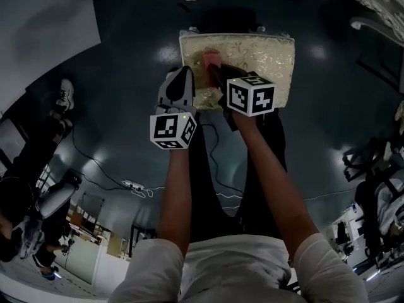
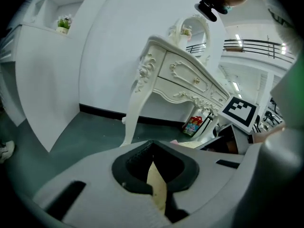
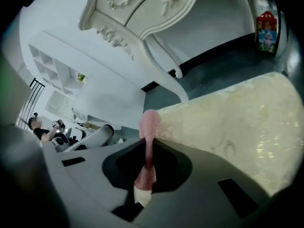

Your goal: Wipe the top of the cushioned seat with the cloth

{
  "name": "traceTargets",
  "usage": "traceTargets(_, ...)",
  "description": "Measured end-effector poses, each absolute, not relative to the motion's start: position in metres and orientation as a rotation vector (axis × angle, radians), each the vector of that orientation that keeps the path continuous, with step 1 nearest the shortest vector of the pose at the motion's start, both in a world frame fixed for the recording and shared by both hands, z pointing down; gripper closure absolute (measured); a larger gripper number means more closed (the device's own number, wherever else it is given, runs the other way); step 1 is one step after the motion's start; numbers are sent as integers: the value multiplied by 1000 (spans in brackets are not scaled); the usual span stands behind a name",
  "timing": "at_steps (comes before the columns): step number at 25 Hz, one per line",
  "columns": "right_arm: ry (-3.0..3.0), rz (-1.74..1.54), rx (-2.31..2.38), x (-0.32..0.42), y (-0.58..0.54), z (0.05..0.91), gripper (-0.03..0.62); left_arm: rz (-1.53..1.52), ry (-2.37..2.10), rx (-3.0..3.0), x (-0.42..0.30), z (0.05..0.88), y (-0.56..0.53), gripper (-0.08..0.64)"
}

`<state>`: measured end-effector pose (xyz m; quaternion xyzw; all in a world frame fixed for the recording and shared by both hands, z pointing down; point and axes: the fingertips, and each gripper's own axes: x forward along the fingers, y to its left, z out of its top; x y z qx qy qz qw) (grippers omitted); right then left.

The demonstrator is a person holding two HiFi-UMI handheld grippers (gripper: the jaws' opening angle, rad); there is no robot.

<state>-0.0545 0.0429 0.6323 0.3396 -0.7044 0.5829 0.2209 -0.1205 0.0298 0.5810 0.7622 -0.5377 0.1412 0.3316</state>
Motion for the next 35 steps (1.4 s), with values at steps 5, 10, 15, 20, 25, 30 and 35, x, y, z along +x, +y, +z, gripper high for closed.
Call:
traceTargets(5, -1993, 1604, 780, -125, 49, 643, 568, 370, -1462, 1957, -174, 584, 35, 546)
traceTargets(10, -1921, 1548, 751, -137, 60, 664, 568, 372, -1485, 1942, -191, 585, 38, 546)
traceTargets(15, -1876, 1548, 817, -115, 54, 663, 568, 380, -1463, 1958, -177, 584, 36, 546)
traceTargets(20, -1872, 1523, 869, -69, 53, 660, 568, 380, -1406, 2000, -137, 583, 30, 546)
traceTargets(25, -1821, 1515, 971, -1, 53, 660, 568, 358, -1339, 2048, -83, 584, 23, 546)
traceTargets(30, -1739, 1485, 1150, 92, 52, 657, 568, 349, -1270, 2069, -25, 594, 25, 546)
traceTargets(35, -1684, 1396, 1278, 169, 54, 655, 568, 333, -1195, 2095, 30, 595, 30, 546)
